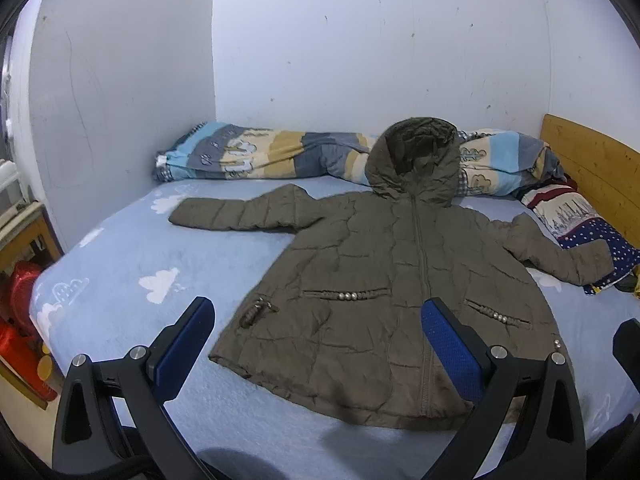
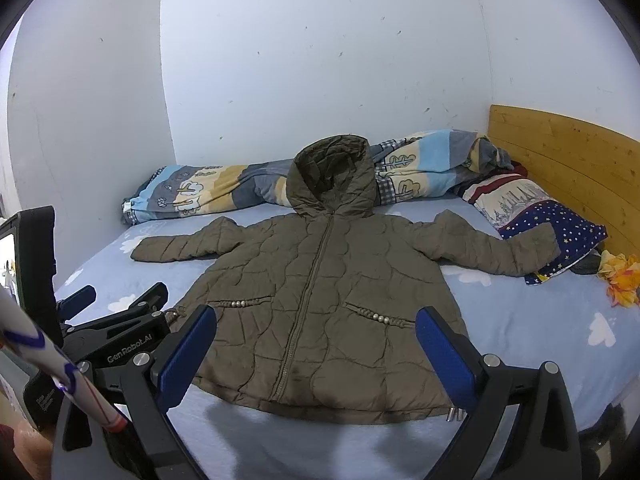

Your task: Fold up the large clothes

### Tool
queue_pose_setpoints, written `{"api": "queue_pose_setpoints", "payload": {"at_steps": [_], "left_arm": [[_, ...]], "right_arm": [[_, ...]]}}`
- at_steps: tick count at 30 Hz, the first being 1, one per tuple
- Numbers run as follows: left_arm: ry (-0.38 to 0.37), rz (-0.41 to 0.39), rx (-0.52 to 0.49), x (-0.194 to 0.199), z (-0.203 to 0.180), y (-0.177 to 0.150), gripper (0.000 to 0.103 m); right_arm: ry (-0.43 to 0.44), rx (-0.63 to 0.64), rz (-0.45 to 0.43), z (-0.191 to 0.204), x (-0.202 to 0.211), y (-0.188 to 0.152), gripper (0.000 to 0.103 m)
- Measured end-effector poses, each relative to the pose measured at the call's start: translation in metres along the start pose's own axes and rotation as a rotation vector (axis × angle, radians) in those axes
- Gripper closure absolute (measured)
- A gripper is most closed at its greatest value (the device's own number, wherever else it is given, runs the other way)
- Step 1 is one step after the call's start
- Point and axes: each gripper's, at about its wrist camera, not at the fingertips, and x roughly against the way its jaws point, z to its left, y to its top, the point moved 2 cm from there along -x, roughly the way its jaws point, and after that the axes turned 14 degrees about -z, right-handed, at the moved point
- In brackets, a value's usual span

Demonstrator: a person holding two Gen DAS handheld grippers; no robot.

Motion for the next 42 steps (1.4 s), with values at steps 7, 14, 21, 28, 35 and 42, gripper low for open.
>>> {"api": "queue_pose_setpoints", "payload": {"at_steps": [7, 14, 21, 28, 35, 42], "left_arm": [[-0.033, 0.063, -0.001, -0.01, -0.004, -0.011, 0.0], [-0.036, 0.058, -0.004, -0.019, -0.008, -0.007, 0.0], [-0.041, 0.023, -0.07, -0.062, -0.029, 0.018, 0.0], [-0.017, 0.015, -0.124, -0.131, -0.062, 0.019, 0.0], [-0.001, 0.066, -0.106, -0.167, -0.063, 0.011, 0.0], [-0.012, 0.062, -0.124, -0.18, -0.073, 0.013, 0.0]], "right_arm": [[-0.035, -0.017, 0.024, -0.006, -0.008, -0.004, 0.002], [-0.035, -0.011, 0.053, -0.01, -0.017, -0.008, 0.002], [-0.07, -0.007, 0.072, -0.037, -0.044, -0.009, 0.002], [-0.251, 0.153, 0.08, -0.079, -0.096, -0.004, 0.002], [-0.362, 0.246, 0.083, -0.12, -0.143, -0.005, 0.002], [-0.382, 0.287, 0.133, -0.142, -0.18, -0.016, 0.002]]}}
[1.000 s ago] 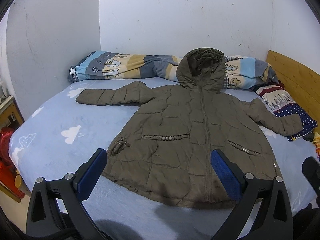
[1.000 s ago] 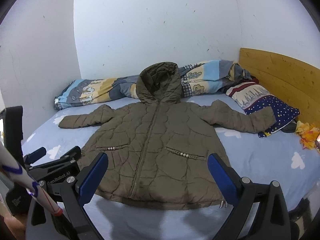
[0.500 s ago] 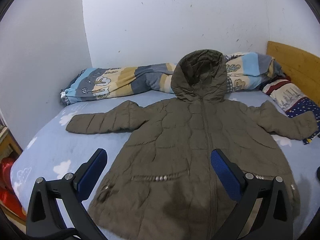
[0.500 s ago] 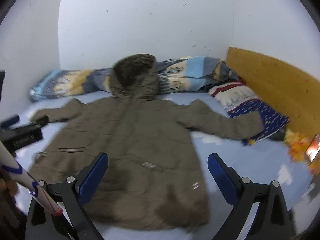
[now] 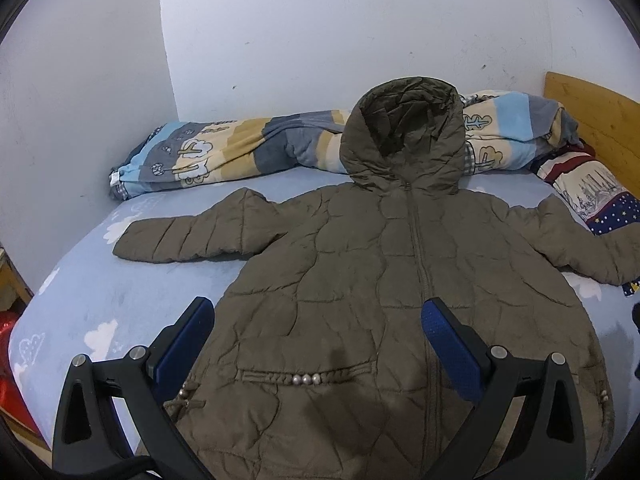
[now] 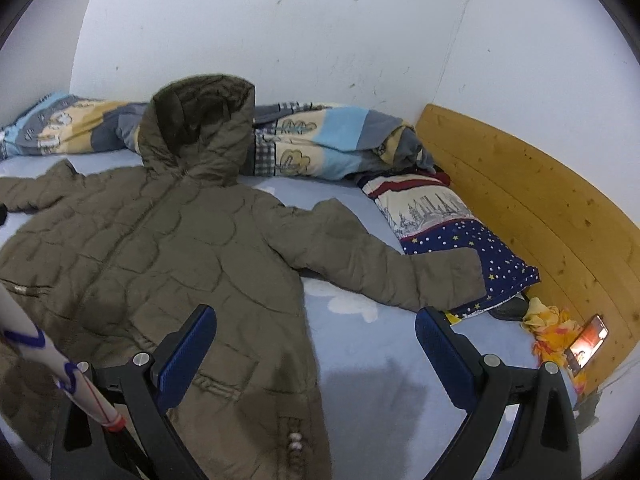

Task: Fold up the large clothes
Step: 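Grasp the jacket sleeve cuff with the right gripper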

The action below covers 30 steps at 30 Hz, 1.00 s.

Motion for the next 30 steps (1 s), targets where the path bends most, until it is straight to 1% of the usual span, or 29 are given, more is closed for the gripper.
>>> {"api": "queue_pose_setpoints", "payload": {"at_steps": [2, 3, 5, 8, 9, 12, 16, 19, 21, 23, 25, 26, 27, 30], "left_arm": [[0.005, -0.002, -0.003, -0.003, 0.0, 0.001, 0.0], [0.004, 0.0, 0.0, -0.006, 0.0, 0.002, 0.0], [0.011, 0.004, -0.005, -0.01, 0.0, 0.003, 0.0], [0.021, 0.011, 0.001, -0.017, 0.005, 0.005, 0.0], [0.025, 0.014, 0.009, -0.019, 0.007, 0.006, 0.0], [0.019, 0.026, 0.026, -0.024, 0.013, 0.007, 0.0], [0.018, 0.046, 0.033, -0.035, 0.017, 0.009, 0.0], [0.013, 0.071, 0.058, -0.043, 0.021, 0.01, 0.0], [0.012, 0.092, 0.07, -0.047, 0.023, 0.007, 0.0], [0.014, 0.104, 0.076, -0.049, 0.023, 0.004, 0.0], [0.012, 0.112, 0.067, -0.05, 0.021, 0.001, 0.0], [0.014, 0.11, 0.061, -0.05, 0.019, 0.0, 0.0], [0.016, 0.107, 0.051, -0.05, 0.018, 0.0, 0.0], [0.017, 0.102, 0.031, -0.051, 0.014, -0.001, 0.0]], "right_arm": [[0.002, 0.001, 0.014, -0.003, -0.012, -0.001, 0.002], [0.003, -0.013, 0.034, -0.009, -0.023, -0.003, 0.002], [0.033, -0.078, 0.07, -0.024, -0.041, -0.004, 0.002], [0.057, -0.257, 0.138, -0.069, -0.078, -0.008, 0.002], [0.062, -0.336, 0.155, -0.092, -0.091, -0.012, 0.003], [0.019, -0.515, 0.157, -0.158, -0.117, -0.024, 0.003], [-0.034, -0.699, 0.18, -0.236, -0.141, -0.054, 0.005], [-0.073, -0.854, 0.205, -0.285, -0.153, -0.083, 0.012], [-0.06, -0.939, 0.183, -0.304, -0.157, -0.095, 0.016], [-0.054, -0.997, 0.19, -0.317, -0.166, -0.105, 0.019], [-0.066, -1.022, 0.185, -0.326, -0.175, -0.112, 0.021], [-0.064, -1.028, 0.183, -0.329, -0.179, -0.114, 0.024], [-0.063, -1.028, 0.188, -0.331, -0.186, -0.114, 0.03], [-0.06, -1.036, 0.182, -0.336, -0.202, -0.115, 0.037]]}}
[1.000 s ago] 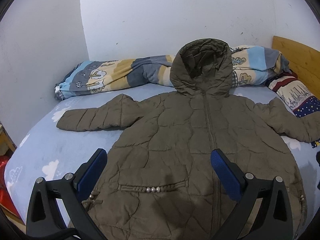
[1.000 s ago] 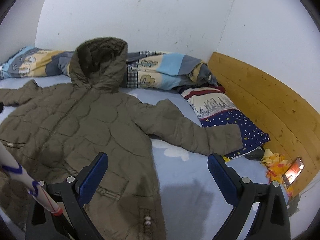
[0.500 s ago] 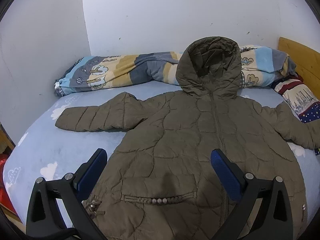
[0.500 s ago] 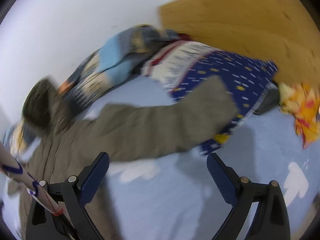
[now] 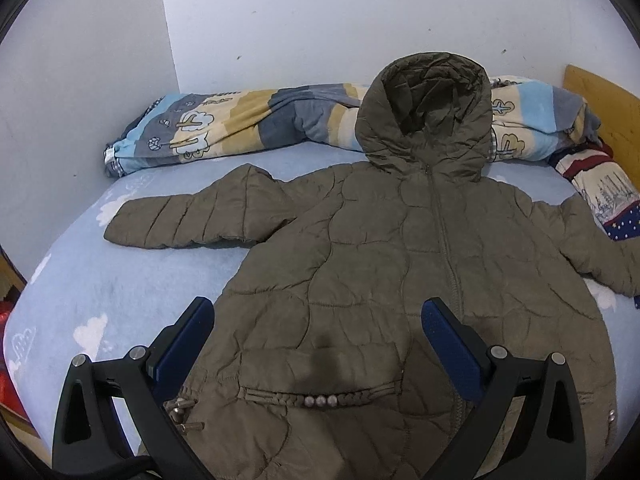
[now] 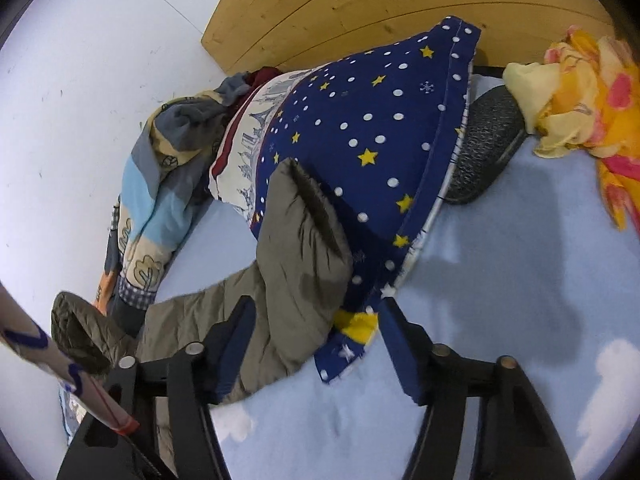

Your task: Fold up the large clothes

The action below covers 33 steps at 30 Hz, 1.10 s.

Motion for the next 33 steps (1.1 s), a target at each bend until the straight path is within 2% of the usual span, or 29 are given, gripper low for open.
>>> {"api": "queue_pose_setpoints", "payload": {"at_steps": [4, 8, 9, 12, 17, 19, 23, 27, 33], "left_arm": [[0.003, 0.01, -0.008, -0.004, 0.0, -0.002, 0.0], [0.006, 0.023, -0.016, -0.009, 0.0, -0.005, 0.0], [0.004, 0.026, -0.018, -0.009, -0.001, -0.006, 0.0], [0.004, 0.023, -0.023, -0.008, -0.002, -0.005, 0.0], [-0.003, 0.005, -0.013, -0.002, 0.002, -0.002, 0.0], [-0.005, 0.001, -0.005, 0.0, 0.004, -0.001, 0.0], [-0.004, -0.007, 0.001, 0.001, 0.006, 0.001, 0.0], [0.003, -0.025, 0.003, 0.005, 0.011, 0.004, 0.0], [-0.008, -0.031, 0.032, 0.009, 0.023, 0.009, 0.0]], "right_arm": [[-0.007, 0.007, 0.009, -0.001, -0.027, 0.002, 0.04], [-0.015, 0.001, 0.025, -0.005, -0.048, 0.0, 0.057], [-0.009, 0.005, 0.026, -0.005, -0.051, 0.0, 0.067], [-0.014, 0.039, 0.007, 0.001, -0.051, 0.003, 0.081], [0.008, -0.001, -0.09, 0.028, -0.021, 0.022, 0.085], [0.067, -0.013, -0.144, 0.052, 0.0, 0.033, 0.085], [0.186, -0.006, -0.195, 0.104, 0.037, 0.045, 0.086], [0.298, 0.029, -0.201, 0.161, 0.07, 0.043, 0.086], [0.348, 0.11, -0.178, 0.225, 0.102, 0.037, 0.086]]}}
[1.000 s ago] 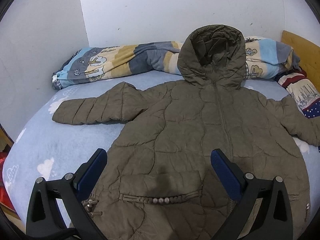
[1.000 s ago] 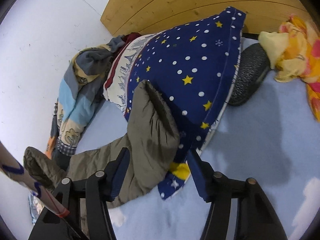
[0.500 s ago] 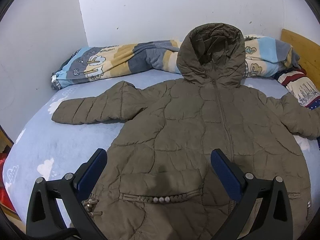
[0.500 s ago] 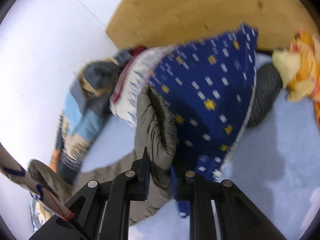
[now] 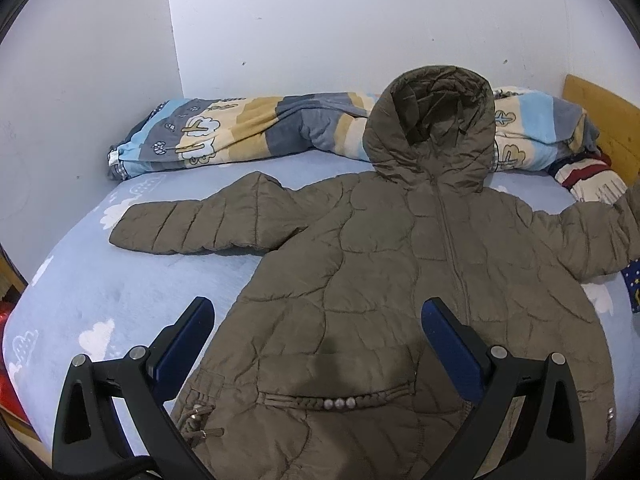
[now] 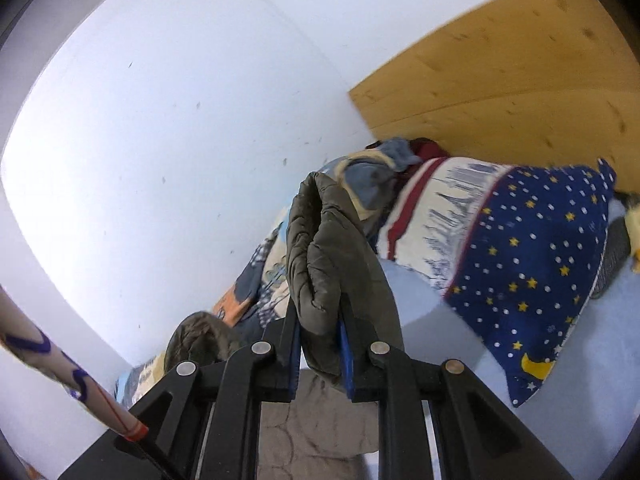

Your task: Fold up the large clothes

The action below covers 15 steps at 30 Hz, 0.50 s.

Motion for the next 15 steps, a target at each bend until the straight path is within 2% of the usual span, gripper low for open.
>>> {"api": "queue_pose_setpoints", "payload": {"at_steps": [5, 9, 15], "left_arm": [[0.0, -0.015, 0.034, 0.005, 0.011, 0.005, 0.0], [0.02, -0.022, 0.028, 0.005, 0.018, 0.004, 0.0], [0.02, -0.021, 0.041, 0.006, 0.031, 0.004, 0.0]], "right_arm": [[0.042, 0.068, 0.053, 0.056, -0.002, 0.001, 0.086], [0.107, 0.089, 0.089, 0.106, -0.007, -0.009, 0.086], [0.191, 0.159, 0.18, 0.18, -0.025, -0.061, 0.086]]}}
